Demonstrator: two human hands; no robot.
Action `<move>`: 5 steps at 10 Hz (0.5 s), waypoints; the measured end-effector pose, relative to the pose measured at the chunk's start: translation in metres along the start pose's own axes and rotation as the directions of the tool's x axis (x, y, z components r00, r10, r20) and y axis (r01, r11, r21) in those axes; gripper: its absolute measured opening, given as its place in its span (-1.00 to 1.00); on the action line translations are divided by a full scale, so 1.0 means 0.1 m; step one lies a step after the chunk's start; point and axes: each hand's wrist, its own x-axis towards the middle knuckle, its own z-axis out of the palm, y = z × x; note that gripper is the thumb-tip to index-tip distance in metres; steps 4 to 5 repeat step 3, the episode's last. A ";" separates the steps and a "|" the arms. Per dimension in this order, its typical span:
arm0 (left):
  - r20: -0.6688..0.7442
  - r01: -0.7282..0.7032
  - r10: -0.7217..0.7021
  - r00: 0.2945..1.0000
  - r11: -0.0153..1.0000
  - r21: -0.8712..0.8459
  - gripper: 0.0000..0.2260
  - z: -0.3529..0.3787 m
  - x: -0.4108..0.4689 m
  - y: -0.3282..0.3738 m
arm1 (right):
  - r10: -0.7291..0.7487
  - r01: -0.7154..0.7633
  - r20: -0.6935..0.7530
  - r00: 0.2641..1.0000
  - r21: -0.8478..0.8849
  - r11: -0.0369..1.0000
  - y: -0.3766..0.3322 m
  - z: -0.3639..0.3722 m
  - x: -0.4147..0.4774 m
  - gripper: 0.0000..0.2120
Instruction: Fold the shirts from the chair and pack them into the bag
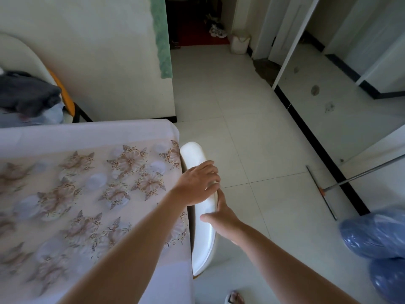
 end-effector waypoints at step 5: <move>0.252 0.355 -0.299 0.920 0.910 -0.216 -0.69 -0.59 -0.29 0.30 | -0.040 0.040 -0.040 0.998 -0.002 0.999 0.00 -0.11 -0.27 -0.15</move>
